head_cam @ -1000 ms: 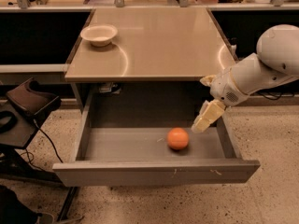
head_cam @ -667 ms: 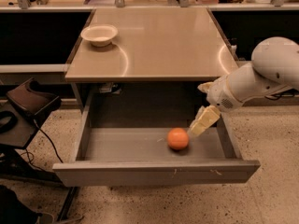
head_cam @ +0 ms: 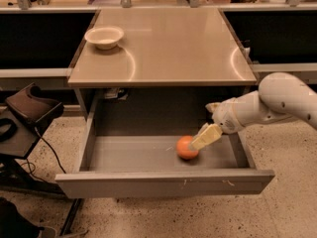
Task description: Pick orange from top drawer and place on counter
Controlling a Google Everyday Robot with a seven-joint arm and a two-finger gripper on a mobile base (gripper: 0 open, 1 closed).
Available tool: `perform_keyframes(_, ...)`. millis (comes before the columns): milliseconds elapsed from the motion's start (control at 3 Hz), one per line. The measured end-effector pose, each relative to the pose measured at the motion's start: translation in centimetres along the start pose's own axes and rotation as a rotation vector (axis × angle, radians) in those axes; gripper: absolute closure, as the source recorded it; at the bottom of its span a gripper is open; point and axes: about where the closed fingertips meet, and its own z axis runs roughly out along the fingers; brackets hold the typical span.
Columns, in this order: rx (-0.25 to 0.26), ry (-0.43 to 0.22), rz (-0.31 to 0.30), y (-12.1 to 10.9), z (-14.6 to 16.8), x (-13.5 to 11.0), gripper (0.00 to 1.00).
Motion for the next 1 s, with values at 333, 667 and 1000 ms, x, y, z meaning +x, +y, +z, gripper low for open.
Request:
perform_keyframes(333,0.007,-0.006,0.003,-0.3,0.2,0.0,0.00)
perform_keyframes(667,-0.001,0.010,-0.012,0.0,1.2,0.3,0.00)
perform_keyframes(1000,0.010,0.043,-0.023,0.2,3.2,1.8,0.00)
